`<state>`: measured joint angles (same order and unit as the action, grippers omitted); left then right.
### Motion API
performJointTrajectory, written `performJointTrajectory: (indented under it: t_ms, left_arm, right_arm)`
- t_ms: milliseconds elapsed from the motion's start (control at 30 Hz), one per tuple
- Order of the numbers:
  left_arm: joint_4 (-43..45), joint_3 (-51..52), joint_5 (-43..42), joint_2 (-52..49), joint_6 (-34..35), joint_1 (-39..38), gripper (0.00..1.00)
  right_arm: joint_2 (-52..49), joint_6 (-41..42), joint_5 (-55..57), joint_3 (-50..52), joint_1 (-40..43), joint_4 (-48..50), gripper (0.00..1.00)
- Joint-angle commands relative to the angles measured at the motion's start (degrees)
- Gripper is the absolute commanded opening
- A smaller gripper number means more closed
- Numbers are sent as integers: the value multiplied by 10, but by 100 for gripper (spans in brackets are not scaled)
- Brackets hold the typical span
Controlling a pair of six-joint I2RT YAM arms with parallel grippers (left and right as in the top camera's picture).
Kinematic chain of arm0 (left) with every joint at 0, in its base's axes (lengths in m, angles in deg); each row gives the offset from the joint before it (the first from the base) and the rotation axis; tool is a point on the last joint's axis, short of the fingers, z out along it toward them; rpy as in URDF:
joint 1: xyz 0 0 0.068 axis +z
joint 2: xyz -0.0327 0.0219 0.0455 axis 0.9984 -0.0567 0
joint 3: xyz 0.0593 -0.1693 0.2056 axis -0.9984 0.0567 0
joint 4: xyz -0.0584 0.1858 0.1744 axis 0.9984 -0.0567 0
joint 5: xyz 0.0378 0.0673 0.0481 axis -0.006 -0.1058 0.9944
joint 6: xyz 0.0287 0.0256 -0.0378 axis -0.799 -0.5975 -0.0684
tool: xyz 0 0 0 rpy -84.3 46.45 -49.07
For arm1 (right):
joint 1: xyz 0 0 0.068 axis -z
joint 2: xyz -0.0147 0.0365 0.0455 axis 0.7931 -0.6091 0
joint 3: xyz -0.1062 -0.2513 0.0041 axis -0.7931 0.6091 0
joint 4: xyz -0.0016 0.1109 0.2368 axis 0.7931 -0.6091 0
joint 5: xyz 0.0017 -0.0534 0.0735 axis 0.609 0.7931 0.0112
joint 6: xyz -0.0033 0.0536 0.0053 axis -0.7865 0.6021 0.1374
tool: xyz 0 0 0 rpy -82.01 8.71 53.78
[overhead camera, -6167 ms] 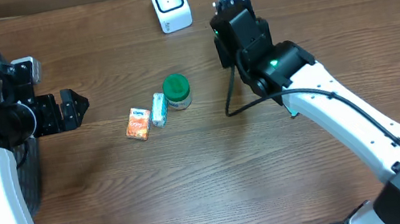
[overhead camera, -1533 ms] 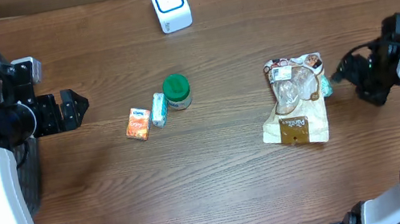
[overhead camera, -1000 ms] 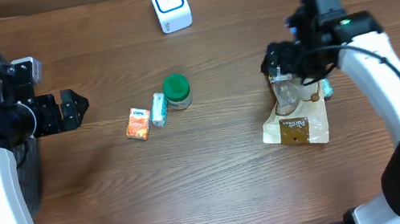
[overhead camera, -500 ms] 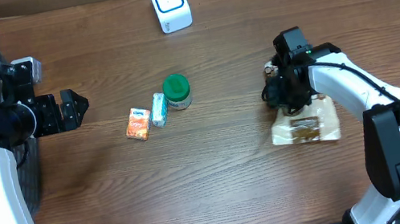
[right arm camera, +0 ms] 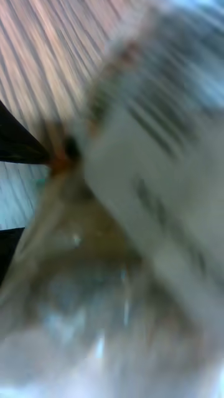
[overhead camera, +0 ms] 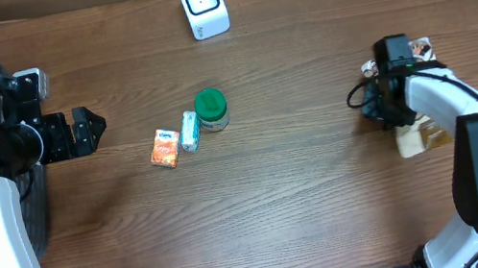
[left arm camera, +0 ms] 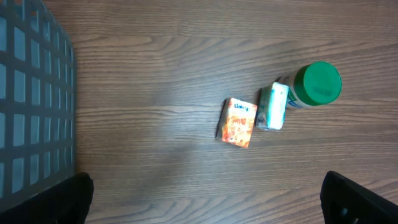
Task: Scan the item barcode
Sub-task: 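Carry the snack bag right and set it on the table, then reach the right gripper to the green-capped jar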
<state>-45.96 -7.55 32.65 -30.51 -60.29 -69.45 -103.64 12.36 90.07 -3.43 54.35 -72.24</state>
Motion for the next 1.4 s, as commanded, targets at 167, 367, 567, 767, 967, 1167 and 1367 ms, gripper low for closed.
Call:
performJointTrajectory:
  t_ms: [167, 367, 567, 767, 967, 1167, 1367]
  left_arm:
    - [0, 1, 0, -1, -9, 3, 100]
    - [0, 2, 0, -1, -9, 3, 100]
    - [0, 1, 0, -1, -9, 3, 100]
    - [0, 2, 0, -1, -9, 3, 100]
    - [0, 2, 0, -1, -9, 3, 100]
    - [0, 2, 0, -1, -9, 3, 100]
    - [0, 2, 0, -1, -9, 3, 100]
  right_arm:
    - [30, -67, -57, -103, 1, -98, 55]
    - [57, -99, -214, -207, -55, -158, 64]
    - [50, -86, -238, -219, -171, -85, 81]
    - [21, -61, -171, -219, -287, 11, 96]
    - [-24, -58, -125, -219, -342, 105, 100]
    - [-80, -57, -138, -219, -364, 162, 100]
    - [-107, -74, -147, -219, -392, 180, 100]
